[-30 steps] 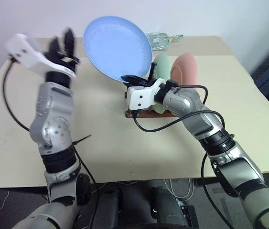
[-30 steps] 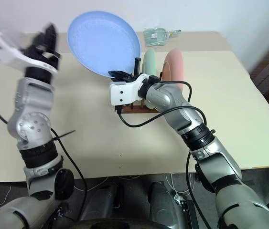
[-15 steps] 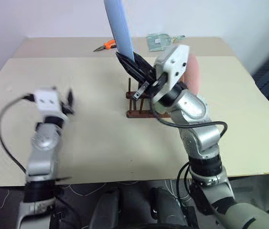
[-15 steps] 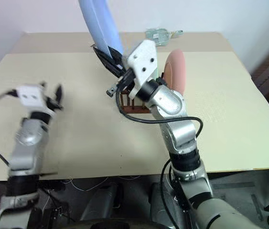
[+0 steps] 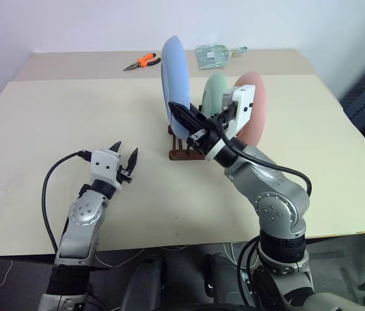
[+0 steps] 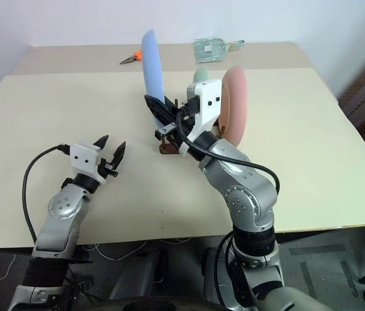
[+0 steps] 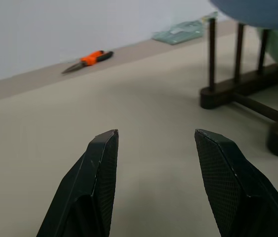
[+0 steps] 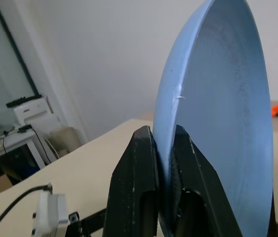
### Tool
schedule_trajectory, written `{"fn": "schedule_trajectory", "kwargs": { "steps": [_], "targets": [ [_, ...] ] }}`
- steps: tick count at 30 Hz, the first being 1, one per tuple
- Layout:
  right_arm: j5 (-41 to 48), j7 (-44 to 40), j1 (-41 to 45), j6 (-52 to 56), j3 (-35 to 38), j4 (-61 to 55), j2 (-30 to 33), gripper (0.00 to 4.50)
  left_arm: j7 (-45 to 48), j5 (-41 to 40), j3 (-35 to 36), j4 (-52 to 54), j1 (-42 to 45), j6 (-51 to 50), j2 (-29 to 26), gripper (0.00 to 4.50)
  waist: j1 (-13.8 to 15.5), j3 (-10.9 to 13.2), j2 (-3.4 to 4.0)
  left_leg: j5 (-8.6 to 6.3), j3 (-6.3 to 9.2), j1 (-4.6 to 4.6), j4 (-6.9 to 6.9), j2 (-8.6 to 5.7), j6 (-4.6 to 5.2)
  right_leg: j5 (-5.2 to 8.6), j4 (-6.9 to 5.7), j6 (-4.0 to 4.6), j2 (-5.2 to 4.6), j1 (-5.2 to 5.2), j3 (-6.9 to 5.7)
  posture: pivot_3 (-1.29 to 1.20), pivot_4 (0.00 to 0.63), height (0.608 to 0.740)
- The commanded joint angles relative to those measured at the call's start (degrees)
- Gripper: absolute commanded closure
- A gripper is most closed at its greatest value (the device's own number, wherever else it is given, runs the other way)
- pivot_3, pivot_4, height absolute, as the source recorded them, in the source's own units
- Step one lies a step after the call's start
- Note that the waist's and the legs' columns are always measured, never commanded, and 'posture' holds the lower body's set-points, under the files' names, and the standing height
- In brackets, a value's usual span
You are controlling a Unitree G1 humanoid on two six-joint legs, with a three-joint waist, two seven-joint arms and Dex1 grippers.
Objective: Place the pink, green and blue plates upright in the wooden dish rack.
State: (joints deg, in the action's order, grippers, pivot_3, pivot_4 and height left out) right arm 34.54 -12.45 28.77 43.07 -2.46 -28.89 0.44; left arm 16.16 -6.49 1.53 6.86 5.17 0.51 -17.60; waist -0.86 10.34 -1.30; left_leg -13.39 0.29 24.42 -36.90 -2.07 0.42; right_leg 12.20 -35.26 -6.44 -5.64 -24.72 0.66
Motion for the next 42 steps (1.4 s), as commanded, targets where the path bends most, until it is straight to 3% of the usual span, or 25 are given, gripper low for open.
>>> {"fn": "schedule_trajectory", "kwargs": {
  "steps": [1, 5, 8, 12, 21, 31, 35, 38, 42],
  "targets": [
    [1.16, 2.55, 0.84, 0.72, 1.72, 0.47, -0.93, 4.5, 1.81, -0.93, -0.24, 3.25, -0.47, 0.65, -0.03, 2.01, -0.03, 0.0, 0.0, 0.0, 0.0, 0.0, 0.0, 0.0, 0.0, 0.0, 0.0, 0.0, 0.0, 0.0, 0.0, 0.0, 0.15, 0.738],
    [0.42, 4.34, 2.16, 1.04, 2.55, 3.77, -0.8, 4.5, 3.41, -1.03, -0.93, 4.29, -1.08, 0.37, 0.05, 2.01, -0.07, 0.01, 0.02, 0.0, 0.0, 0.0, 0.01, 0.0, 0.0, 0.0, 0.0, 0.01, 0.0, 0.0, 0.0, 0.0, 0.15, 0.738],
    [-1.54, 3.54, 4.09, 0.21, 1.51, 6.63, 0.71, 3.36, 4.45, -0.67, -1.83, 4.65, -1.34, 0.17, 0.24, 1.93, -0.06, 0.01, 0.02, 0.01, -0.01, 0.0, 0.0, 0.0, 0.01, 0.01, 0.0, 0.01, 0.0, -0.01, 0.0, 0.0, 0.15, 0.738],
    [-5.39, 1.52, 6.34, -3.02, -0.84, 6.36, 3.32, 1.42, 4.98, -0.66, -1.94, 4.83, -1.48, 0.02, 0.43, 1.93, -0.05, 0.02, 0.05, 0.01, -0.02, 0.01, 0.01, 0.0, 0.02, 0.01, 0.0, 0.01, 0.02, -0.01, -0.01, 0.0, 0.15, 0.738],
    [-19.74, -4.36, 10.89, -16.52, -6.05, 3.42, 14.3, 1.42, 5.4, -0.28, -2.45, 4.87, -1.54, -0.31, 0.5, 1.93, 0.03, 0.06, 0.1, 0.02, -0.04, 0.02, -0.05, -0.02, 0.04, 0.01, 0.01, 0.01, 0.07, 0.01, -0.05, 0.0, 0.15, 0.738],
    [-20.09, -6.41, 13.62, -20.9, 13.12, 9.95, 27.91, 1.42, 4.82, 0.14, -0.99, 1.96, -0.73, 0.37, -0.05, 1.93, 0.29, 0.06, 0.09, -0.01, -0.03, 0.01, -0.1, -0.03, 0.09, 0.01, 0.13, 0.0, 0.06, 0.16, -0.13, 0.0, 0.15, 0.738],
    [-27.59, -3.45, 1.76, -23.56, 21.59, 22.63, 36.79, 1.42, 2.3, 2.74, 0.26, -2.55, 0.54, 1.63, -0.63, 1.93, 1.27, -0.06, -0.1, -0.01, 0.0, 0.0, -0.11, -0.03, 0.11, 0.02, 0.19, 0.0, 0.03, 0.24, -0.17, 0.0, 0.15, 0.738],
    [-25.91, -6.54, -8.09, -25.54, 23.73, 26.43, 36.91, 1.42, 2.33, 3.19, 0.11, -3.65, 0.33, 2.33, -0.67, 1.93, 1.59, -0.03, -0.02, -0.08, -0.09, 0.0, -0.08, -0.05, 0.22, 0.03, 0.33, 0.01, 0.01, 0.29, -0.15, 0.0, 0.15, 0.738],
    [-24.29, -10.68, -15.05, -29.0, 22.45, 26.86, 35.26, 1.42, 2.53, 3.15, 0.85, -3.23, -0.43, 1.99, -1.3, 1.93, 0.27, 0.12, 0.59, -0.09, -0.32, -0.04, -0.11, -0.03, 0.26, 0.02, 0.24, 0.0, 0.01, 0.21, 0.09, 0.0, 0.15, 0.738]
  ]
}}
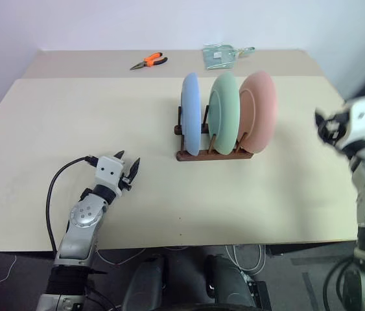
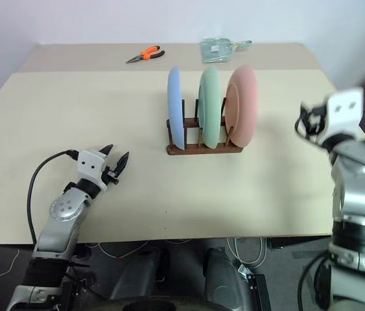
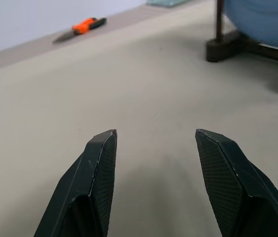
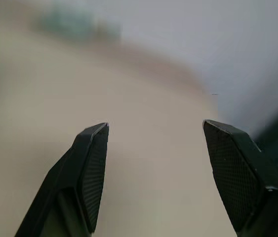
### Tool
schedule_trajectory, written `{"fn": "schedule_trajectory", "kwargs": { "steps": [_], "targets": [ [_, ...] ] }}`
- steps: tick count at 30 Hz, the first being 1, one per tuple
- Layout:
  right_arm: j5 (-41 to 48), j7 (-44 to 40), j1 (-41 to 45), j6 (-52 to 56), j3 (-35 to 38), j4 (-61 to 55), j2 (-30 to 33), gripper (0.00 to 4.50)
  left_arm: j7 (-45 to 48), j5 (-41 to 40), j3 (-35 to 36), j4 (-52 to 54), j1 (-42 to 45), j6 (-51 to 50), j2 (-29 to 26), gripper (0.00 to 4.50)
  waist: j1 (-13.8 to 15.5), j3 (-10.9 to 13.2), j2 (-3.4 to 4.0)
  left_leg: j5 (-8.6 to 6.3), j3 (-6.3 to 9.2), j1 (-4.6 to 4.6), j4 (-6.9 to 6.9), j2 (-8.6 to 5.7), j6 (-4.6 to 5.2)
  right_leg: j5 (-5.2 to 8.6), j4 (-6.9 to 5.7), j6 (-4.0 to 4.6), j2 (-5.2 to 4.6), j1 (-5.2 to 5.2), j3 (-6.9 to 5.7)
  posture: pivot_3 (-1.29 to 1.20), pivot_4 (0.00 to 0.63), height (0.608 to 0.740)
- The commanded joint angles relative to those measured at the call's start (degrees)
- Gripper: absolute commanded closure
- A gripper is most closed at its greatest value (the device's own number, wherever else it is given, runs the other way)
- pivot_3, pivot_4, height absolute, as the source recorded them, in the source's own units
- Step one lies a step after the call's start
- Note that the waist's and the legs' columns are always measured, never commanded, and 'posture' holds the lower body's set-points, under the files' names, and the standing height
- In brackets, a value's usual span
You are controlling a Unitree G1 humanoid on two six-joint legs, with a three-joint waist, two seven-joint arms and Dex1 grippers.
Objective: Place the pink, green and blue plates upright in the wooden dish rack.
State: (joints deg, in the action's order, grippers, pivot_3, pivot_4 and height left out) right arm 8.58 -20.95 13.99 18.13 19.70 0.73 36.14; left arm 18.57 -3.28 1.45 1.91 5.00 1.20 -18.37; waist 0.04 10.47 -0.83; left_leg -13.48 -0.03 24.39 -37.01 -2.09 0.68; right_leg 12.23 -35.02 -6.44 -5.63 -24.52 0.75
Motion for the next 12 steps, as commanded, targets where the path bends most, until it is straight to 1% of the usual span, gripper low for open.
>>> {"fn": "schedule_trajectory", "kwargs": {
  "steps": [1, 7, 12],
  "targets": [
    [2.24, -2.76, -0.82, -4.4, 0.06, -2.54, -1.08, 1.42, 0.04, 0.02, 1.19, 1.59, -0.39, 1.27, -0.68, 1.93, -0.93, -0.02, 0.15, 0.01, -0.01, -0.03, -0.03, 0.02, 0.0, 0.0, -0.04, 0.0, 0.03, 0.0, 0.02, 0.0, 0.15, 0.738],
    [2.71, -4.36, -2.69, -6.24, -2.81, -2.76, -3.79, 1.42, -0.11, 0.05, 2.14, 2.27, -2.48, 1.24, -1.65, 1.93, -0.77, -0.04, 0.14, 0.01, -0.01, -0.13, -0.14, 0.06, 0.0, 0.02, -0.11, -0.01, 0.22, 0.08, 0.04, 0.0, 0.15, 0.738],
    [4.29, -6.97, -1.57, -6.6, -4.71, -1.43, -5.48, 1.42, -1.38, 0.45, 2.58, 2.8, -3.03, 0.61, -1.32, 1.93, -0.47, -0.04, 0.13, 0.01, 0.0, -0.09, -0.16, 0.01, 0.01, 0.01, -0.11, -0.03, 0.13, 0.08, 0.02, 0.0, 0.15, 0.738]
  ]
}}
